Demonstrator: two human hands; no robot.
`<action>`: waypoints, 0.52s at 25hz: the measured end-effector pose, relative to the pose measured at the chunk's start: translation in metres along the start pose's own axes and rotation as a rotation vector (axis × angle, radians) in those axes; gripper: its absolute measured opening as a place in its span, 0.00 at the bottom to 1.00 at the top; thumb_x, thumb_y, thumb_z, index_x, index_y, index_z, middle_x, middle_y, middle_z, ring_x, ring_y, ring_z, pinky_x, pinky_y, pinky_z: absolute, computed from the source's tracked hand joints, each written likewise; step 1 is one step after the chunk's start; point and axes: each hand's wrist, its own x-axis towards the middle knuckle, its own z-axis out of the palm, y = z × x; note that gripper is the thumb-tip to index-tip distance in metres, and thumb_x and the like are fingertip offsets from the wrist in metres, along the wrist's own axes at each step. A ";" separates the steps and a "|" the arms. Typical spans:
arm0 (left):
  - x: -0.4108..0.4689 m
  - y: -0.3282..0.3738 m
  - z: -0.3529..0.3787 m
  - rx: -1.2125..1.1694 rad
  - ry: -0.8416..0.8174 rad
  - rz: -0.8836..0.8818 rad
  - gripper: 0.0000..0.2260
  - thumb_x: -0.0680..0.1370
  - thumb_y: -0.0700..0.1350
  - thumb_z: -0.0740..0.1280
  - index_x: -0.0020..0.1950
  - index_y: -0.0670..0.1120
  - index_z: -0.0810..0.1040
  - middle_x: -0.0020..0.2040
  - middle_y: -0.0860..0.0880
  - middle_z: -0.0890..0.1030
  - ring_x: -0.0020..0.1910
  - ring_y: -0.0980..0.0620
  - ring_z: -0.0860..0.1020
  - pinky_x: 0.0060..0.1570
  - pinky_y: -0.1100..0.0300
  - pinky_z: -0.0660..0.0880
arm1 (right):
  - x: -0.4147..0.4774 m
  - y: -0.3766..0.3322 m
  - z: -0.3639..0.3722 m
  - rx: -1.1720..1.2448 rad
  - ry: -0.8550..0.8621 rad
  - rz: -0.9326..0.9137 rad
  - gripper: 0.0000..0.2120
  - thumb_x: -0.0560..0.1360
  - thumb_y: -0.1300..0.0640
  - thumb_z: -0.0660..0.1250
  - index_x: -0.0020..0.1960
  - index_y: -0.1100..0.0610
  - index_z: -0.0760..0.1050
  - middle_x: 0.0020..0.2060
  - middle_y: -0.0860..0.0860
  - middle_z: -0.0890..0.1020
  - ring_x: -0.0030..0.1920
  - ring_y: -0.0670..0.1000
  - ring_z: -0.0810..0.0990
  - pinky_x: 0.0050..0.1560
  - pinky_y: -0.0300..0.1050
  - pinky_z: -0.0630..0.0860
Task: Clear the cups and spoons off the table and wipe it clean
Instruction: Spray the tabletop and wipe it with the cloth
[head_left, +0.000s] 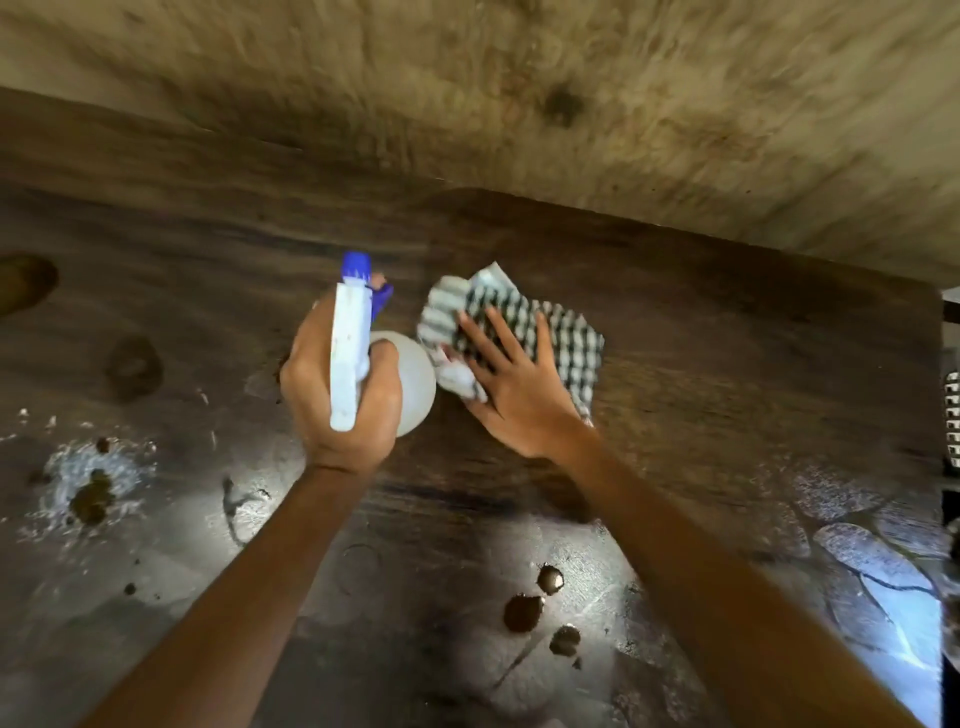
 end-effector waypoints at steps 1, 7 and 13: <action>-0.008 -0.002 -0.009 -0.033 -0.027 -0.004 0.15 0.69 0.42 0.64 0.55 0.42 0.77 0.47 0.43 0.80 0.46 0.45 0.79 0.49 0.47 0.78 | -0.031 -0.002 0.008 -0.005 0.007 -0.040 0.29 0.77 0.40 0.45 0.76 0.44 0.44 0.77 0.50 0.51 0.76 0.56 0.47 0.69 0.72 0.45; -0.053 -0.009 -0.058 -0.044 -0.011 -0.111 0.17 0.70 0.49 0.65 0.58 0.57 0.72 0.51 0.51 0.76 0.49 0.42 0.78 0.52 0.39 0.76 | -0.041 0.018 0.005 0.180 -0.057 0.540 0.27 0.78 0.41 0.45 0.76 0.48 0.52 0.77 0.48 0.45 0.76 0.54 0.42 0.67 0.71 0.39; -0.073 -0.021 -0.082 -0.008 -0.079 -0.141 0.19 0.70 0.45 0.65 0.59 0.41 0.75 0.51 0.40 0.80 0.50 0.39 0.78 0.52 0.38 0.76 | -0.047 -0.095 0.009 0.021 -0.111 0.101 0.30 0.78 0.39 0.46 0.75 0.44 0.39 0.76 0.50 0.40 0.75 0.57 0.37 0.68 0.71 0.39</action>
